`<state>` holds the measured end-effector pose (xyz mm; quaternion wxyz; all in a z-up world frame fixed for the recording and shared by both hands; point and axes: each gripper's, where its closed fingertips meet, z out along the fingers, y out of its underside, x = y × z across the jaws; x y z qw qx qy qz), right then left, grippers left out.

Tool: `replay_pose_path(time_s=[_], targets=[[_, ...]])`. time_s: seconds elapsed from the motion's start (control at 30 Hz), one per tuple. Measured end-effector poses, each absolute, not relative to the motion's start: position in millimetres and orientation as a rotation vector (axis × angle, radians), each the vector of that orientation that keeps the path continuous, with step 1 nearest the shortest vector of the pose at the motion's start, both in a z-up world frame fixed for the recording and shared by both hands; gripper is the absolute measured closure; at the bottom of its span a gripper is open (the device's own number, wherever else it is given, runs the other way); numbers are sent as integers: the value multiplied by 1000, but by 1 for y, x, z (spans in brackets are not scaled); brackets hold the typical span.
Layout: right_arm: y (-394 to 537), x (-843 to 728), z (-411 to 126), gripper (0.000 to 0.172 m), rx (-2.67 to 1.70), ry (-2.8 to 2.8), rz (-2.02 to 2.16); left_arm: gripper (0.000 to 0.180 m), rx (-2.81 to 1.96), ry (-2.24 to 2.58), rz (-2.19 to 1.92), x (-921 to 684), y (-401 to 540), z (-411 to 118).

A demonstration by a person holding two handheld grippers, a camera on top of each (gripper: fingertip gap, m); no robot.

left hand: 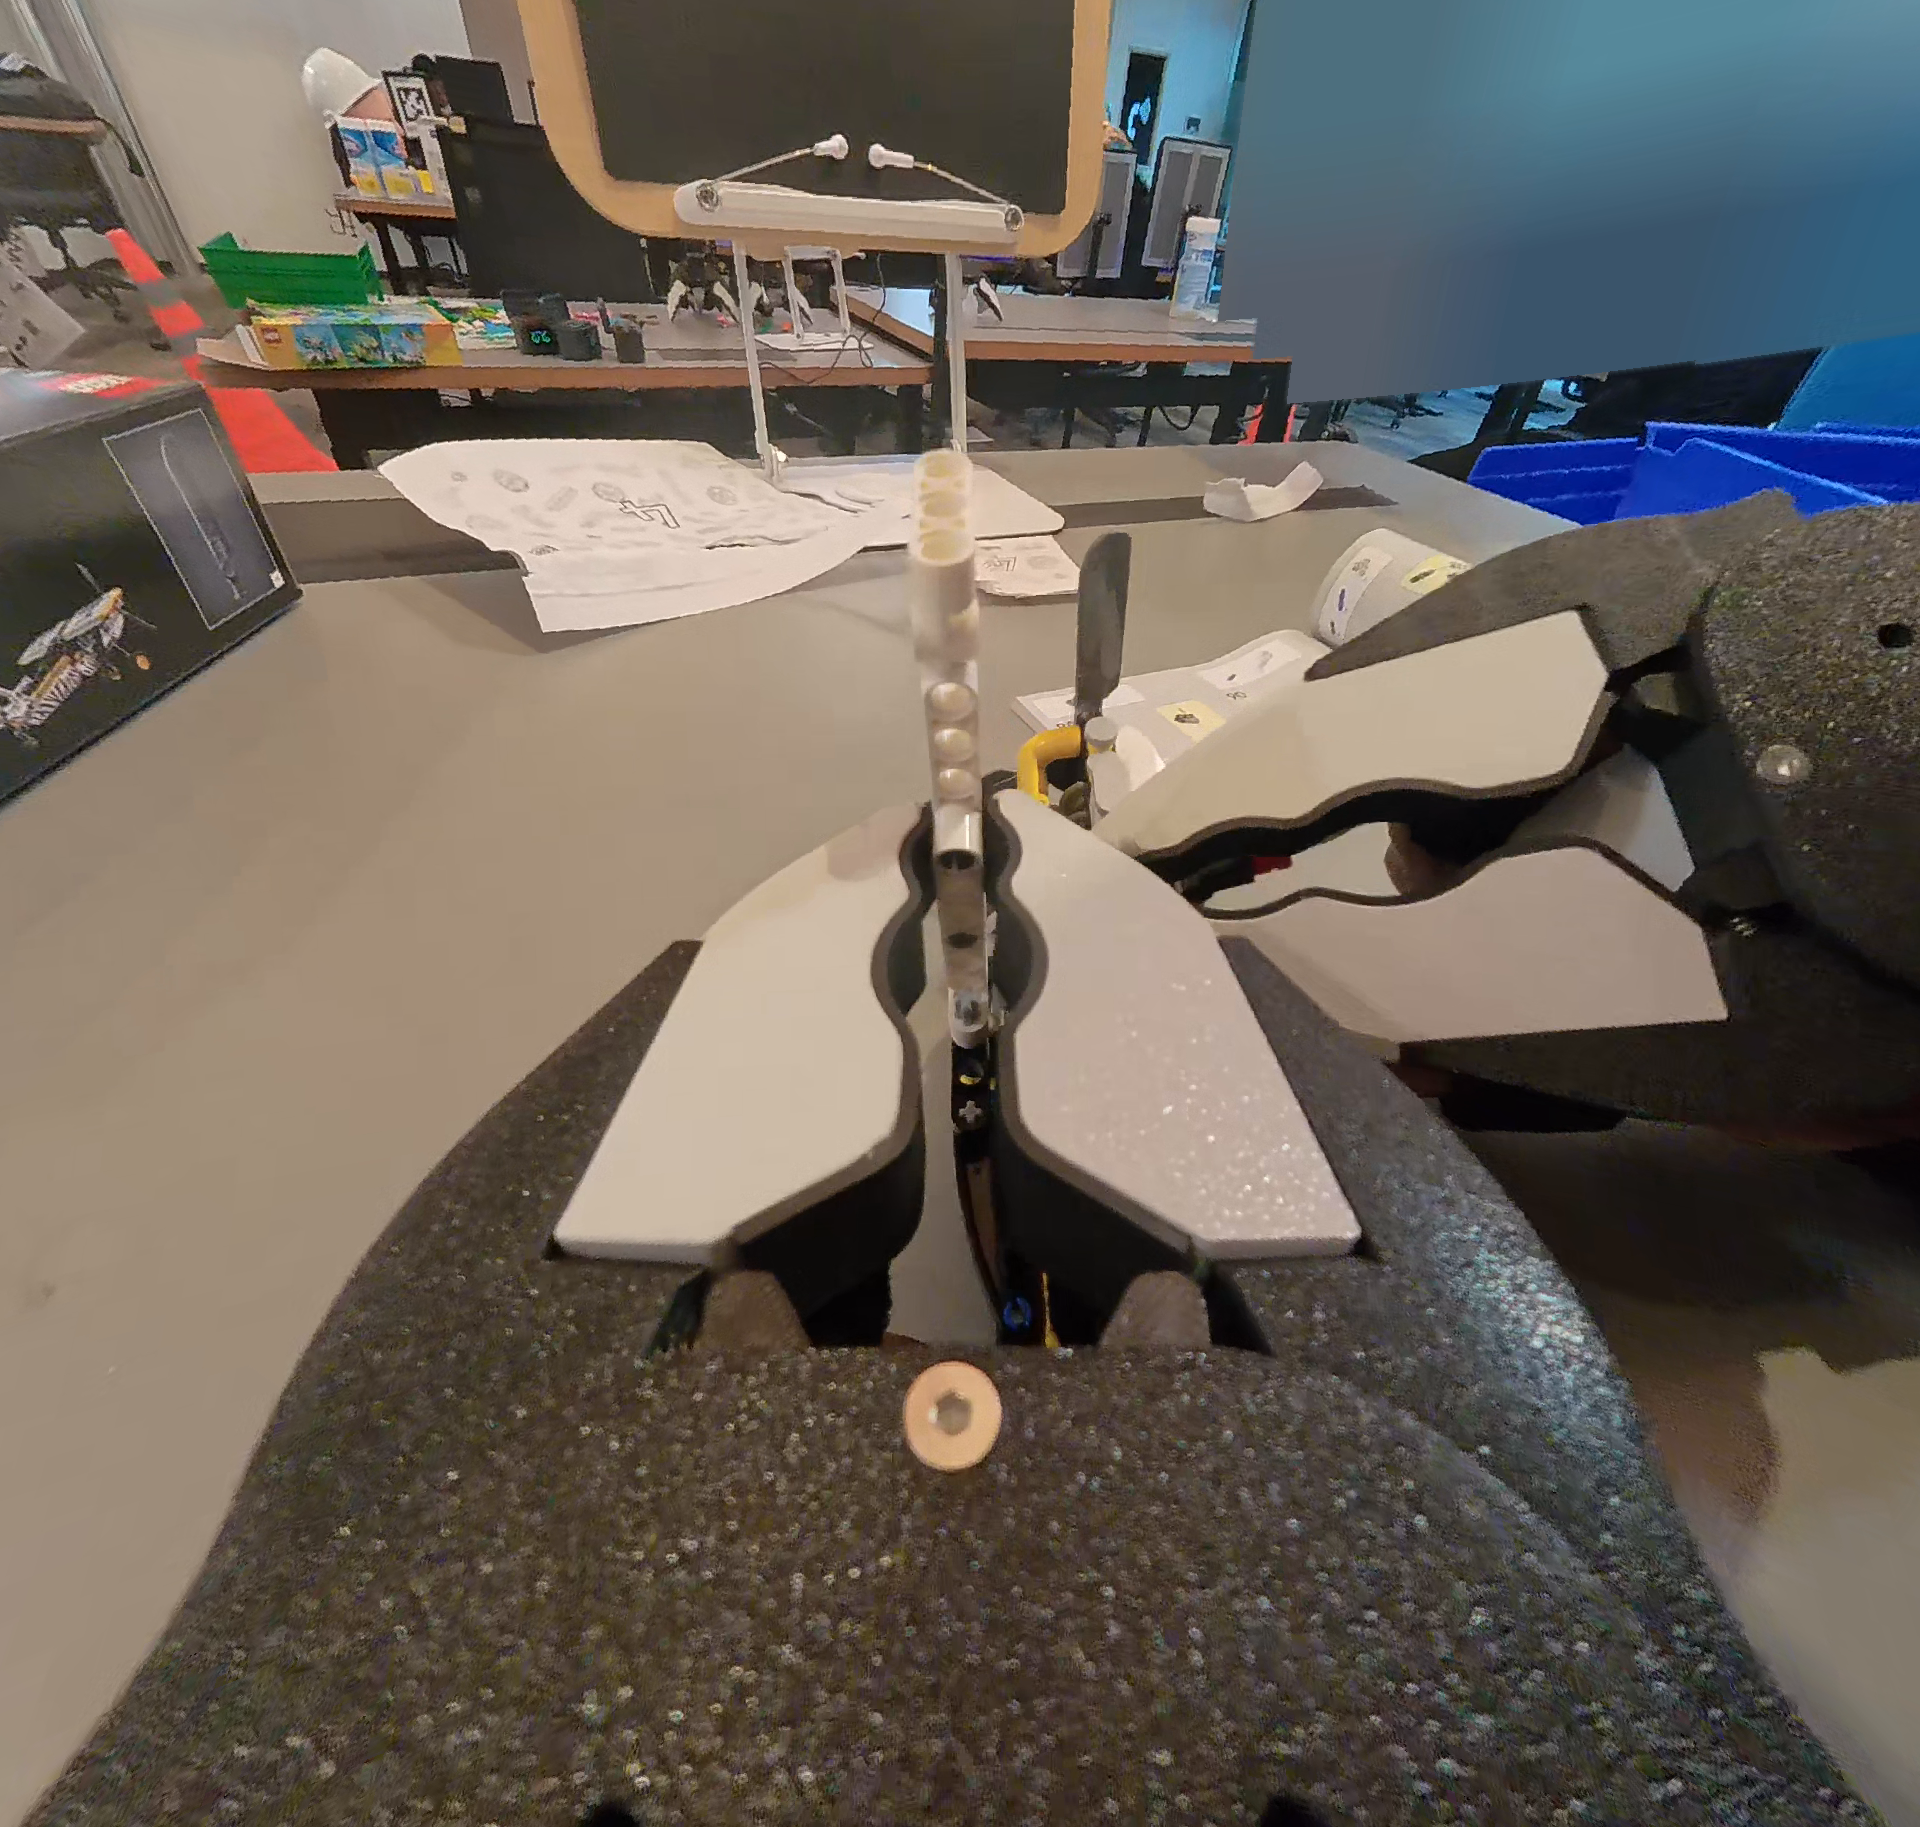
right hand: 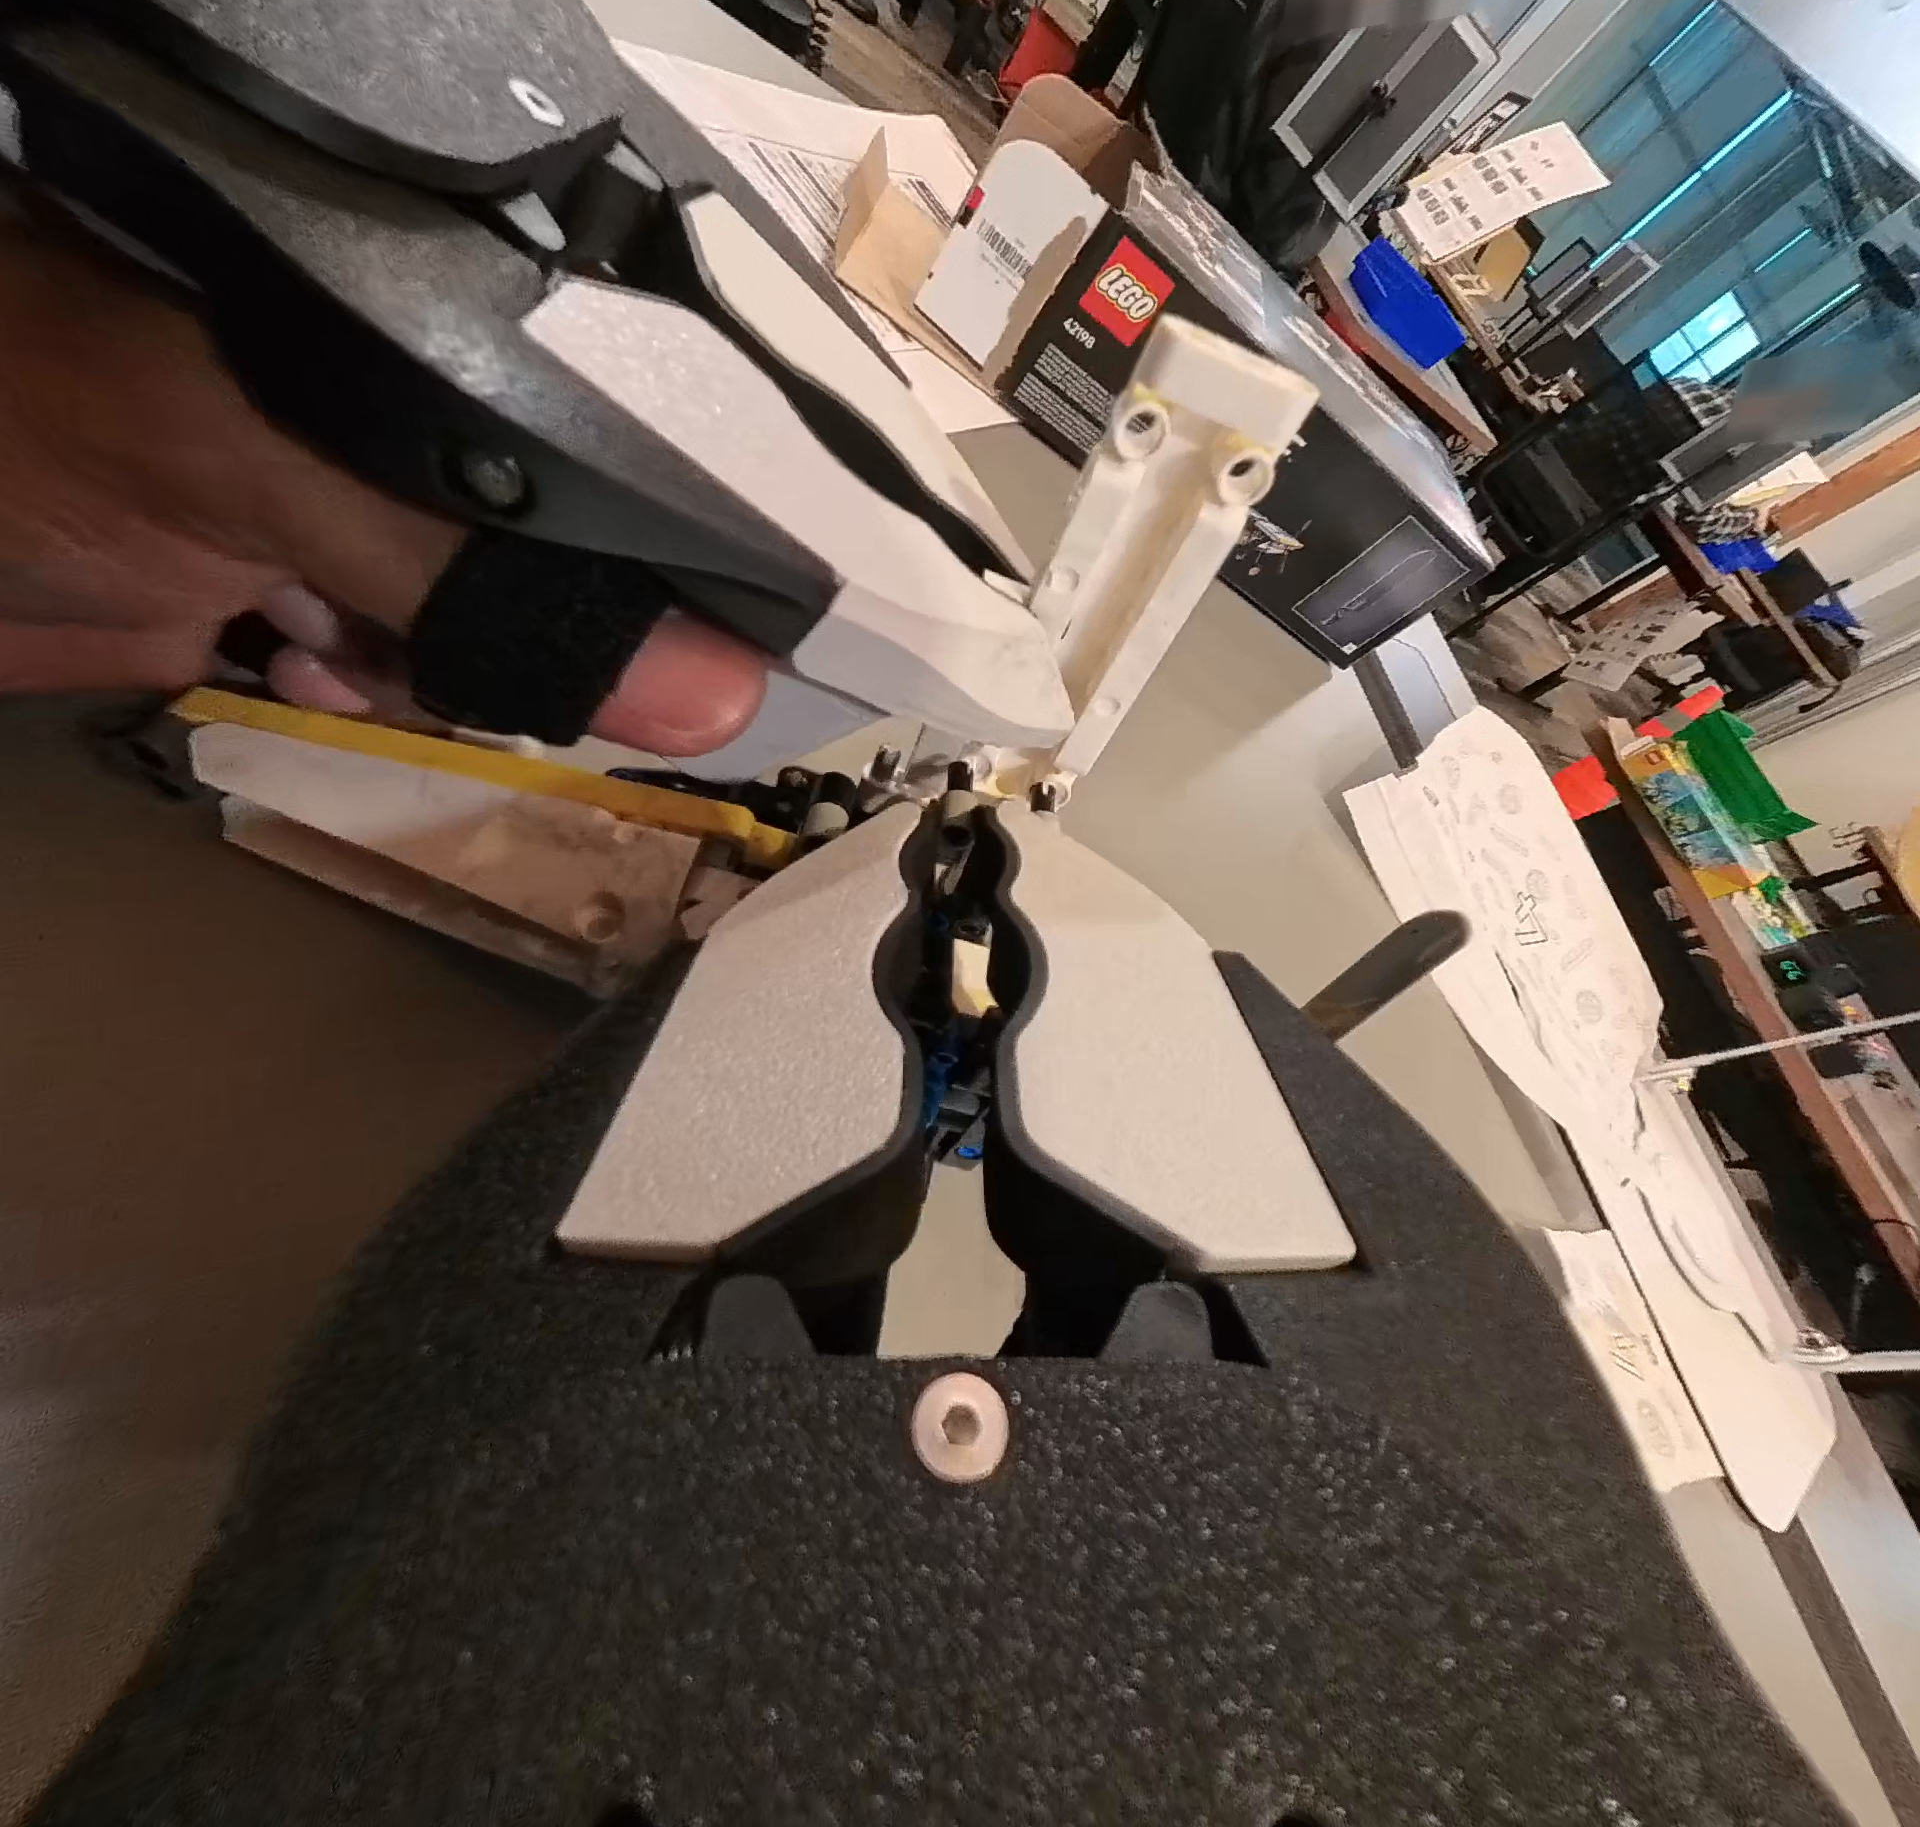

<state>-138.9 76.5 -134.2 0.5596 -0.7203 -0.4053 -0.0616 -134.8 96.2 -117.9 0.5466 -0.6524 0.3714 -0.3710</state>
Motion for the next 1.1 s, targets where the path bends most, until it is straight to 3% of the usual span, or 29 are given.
replay_pose_path(time_s=[0.43,0.93,1.1], targets=[[75,-151,-113,170,-1492,-1006,-460,171,-1518,776,-1113,-143,106,-110],[70,-140,-120,167,-1576,-974,-362,171,-1551,747,-1155,-141,110,-112],[76,-133,-123,156,-1653,-909,-256,171,-1555,745,-1145,-141,110,-113]])
